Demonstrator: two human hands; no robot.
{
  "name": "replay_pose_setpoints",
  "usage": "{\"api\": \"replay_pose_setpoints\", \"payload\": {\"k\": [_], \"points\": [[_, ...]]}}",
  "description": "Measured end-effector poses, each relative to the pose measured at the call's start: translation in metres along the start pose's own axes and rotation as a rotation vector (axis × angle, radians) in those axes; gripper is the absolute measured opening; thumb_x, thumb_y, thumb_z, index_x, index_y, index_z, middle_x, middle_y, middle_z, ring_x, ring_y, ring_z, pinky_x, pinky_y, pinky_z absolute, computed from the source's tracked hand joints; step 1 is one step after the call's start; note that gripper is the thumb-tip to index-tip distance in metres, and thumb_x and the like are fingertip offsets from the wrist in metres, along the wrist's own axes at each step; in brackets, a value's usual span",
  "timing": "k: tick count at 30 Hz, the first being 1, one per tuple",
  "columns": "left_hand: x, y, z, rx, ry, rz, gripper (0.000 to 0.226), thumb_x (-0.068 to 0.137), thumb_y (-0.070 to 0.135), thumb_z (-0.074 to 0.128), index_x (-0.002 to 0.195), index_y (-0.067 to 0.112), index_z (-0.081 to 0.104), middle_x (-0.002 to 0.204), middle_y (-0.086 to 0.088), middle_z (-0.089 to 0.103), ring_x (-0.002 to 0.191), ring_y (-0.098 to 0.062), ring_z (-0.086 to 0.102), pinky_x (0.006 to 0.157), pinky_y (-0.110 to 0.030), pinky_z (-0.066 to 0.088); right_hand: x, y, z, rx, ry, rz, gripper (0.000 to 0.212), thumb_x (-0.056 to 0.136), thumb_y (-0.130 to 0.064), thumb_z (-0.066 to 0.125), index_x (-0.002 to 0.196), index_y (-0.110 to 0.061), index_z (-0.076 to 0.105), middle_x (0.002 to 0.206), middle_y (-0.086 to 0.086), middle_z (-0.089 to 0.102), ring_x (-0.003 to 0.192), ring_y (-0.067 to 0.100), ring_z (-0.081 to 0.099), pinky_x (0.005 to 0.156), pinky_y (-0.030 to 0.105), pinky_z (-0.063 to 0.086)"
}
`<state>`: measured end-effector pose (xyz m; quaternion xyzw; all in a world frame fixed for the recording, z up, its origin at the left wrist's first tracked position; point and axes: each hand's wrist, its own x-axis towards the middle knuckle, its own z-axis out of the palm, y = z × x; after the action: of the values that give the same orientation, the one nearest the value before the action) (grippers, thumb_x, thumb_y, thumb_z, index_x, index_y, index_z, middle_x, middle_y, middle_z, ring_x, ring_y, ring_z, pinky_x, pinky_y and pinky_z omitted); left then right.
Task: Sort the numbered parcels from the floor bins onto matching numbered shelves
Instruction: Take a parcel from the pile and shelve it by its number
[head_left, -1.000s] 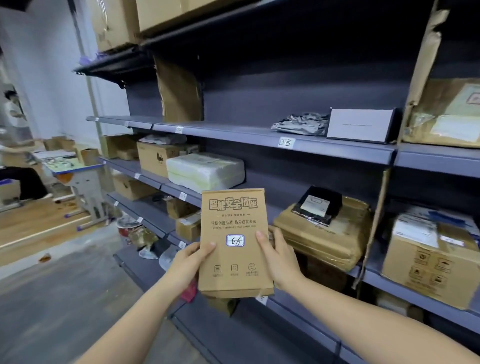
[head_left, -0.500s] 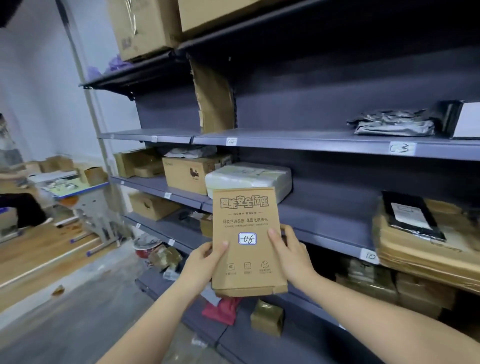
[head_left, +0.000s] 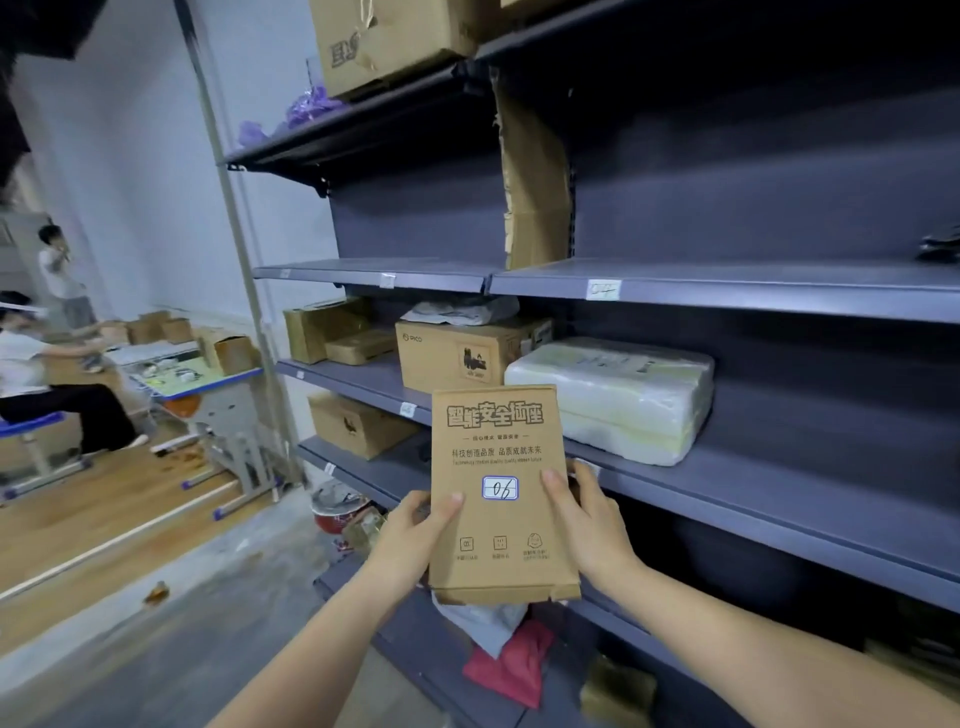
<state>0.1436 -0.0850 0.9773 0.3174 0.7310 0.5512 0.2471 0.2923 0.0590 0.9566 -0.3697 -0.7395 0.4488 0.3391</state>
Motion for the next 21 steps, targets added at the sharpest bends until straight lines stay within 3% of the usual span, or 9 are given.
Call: {"api": "replay_pose_setpoints", "payload": {"k": [4,8,14,18,21], "points": [[0.058,0.003,-0.027,0.021,-0.014,-0.007,0.035,0.093,0.044,0.059,0.112,0.015,0.059,0.109,-0.002,0.067,0.092,-0.012,0.065,0.066,-0.023,0.046,0.049,-0.003,0.042,0.028,0.024,0.029,0.066,0.074,-0.084,0.035,0.119,-0.038,0.049,0.101,-0.007,0.07,0.098,0.019,0.066,0.089,0.045,0.051],[0.106,-0.003,-0.054,-0.013,-0.023,-0.035,0.032,0.094,0.041,0.058,0.113,0.016,0.06,0.109,-0.001,0.068,0.094,-0.014,0.066,0.069,-0.023,0.049,0.09,-0.009,0.08,0.03,0.031,0.031,0.039,0.093,-0.063,0.042,0.117,-0.034,0.049,0.093,-0.008,0.07,0.092,0.017,0.066,0.087,0.043,0.052],[0.169,-0.027,-0.1,-0.067,-0.053,-0.049,0.024,0.094,0.037,0.059,0.109,0.019,0.064,0.104,0.002,0.073,0.093,-0.014,0.07,0.08,-0.029,0.054,0.138,-0.025,0.141,0.014,0.031,0.02,0.035,0.096,-0.054,0.043,0.121,-0.031,0.048,0.09,-0.018,0.064,0.088,0.012,0.063,0.074,0.031,0.045],[0.221,-0.047,-0.139,-0.043,-0.08,-0.037,0.029,0.093,0.04,0.06,0.112,0.019,0.063,0.106,0.002,0.072,0.094,-0.015,0.069,0.09,-0.038,0.054,0.166,-0.033,0.193,0.034,0.074,0.039,0.034,0.097,-0.051,0.043,0.124,-0.031,0.048,0.09,-0.022,0.062,0.085,0.004,0.06,0.075,0.031,0.044],[0.257,-0.059,-0.175,-0.024,-0.14,-0.039,0.027,0.092,0.041,0.06,0.109,0.02,0.062,0.105,0.001,0.071,0.092,-0.016,0.07,0.09,-0.04,0.054,0.182,-0.04,0.235,0.049,0.099,0.077,0.036,0.095,-0.058,0.042,0.122,-0.035,0.047,0.096,-0.015,0.066,0.09,0.011,0.064,0.082,0.037,0.05]]}}
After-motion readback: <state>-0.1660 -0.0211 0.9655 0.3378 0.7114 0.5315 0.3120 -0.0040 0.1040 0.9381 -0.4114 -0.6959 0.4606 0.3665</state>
